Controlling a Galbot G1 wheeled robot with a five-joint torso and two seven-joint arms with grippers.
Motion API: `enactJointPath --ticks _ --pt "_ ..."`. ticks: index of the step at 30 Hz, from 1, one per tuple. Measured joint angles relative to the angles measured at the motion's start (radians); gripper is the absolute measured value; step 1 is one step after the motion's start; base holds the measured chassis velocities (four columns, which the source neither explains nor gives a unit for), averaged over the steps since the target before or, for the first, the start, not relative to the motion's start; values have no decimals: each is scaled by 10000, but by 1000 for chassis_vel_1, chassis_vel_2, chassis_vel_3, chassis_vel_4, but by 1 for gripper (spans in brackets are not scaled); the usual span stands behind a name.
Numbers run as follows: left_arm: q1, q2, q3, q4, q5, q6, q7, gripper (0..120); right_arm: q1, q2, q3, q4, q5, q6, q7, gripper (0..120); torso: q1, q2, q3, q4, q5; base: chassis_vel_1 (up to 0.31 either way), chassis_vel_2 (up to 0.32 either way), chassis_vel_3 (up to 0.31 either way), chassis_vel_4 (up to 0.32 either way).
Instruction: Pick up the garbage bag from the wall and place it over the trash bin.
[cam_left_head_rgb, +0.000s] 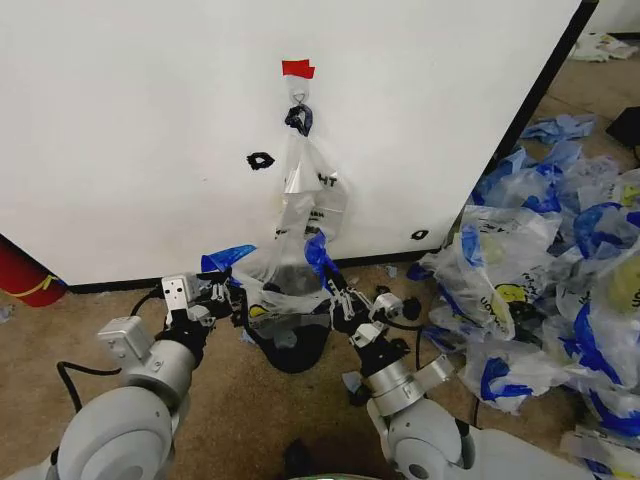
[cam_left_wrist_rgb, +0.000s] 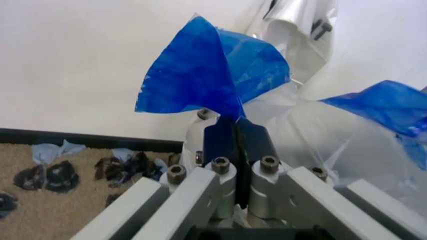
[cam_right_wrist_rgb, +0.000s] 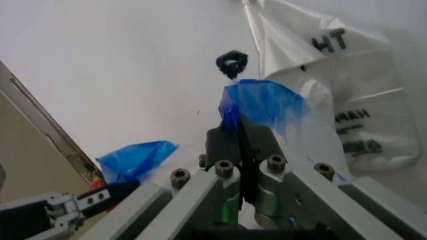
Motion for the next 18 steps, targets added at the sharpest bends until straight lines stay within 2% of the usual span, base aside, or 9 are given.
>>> enactJointPath --ticks 10,18 --pt "-9 -238 672 234 219 0 -17 0 -197 -302 110 -331 -21 144 -15 0 0 0 0 -1 0 0 0 0 0" --pt "20 -338 1100 695 621 -136 0 0 -433 -242 309 -718 -85 276 -55 0 0 0 0 0 1 0 0 0 0"
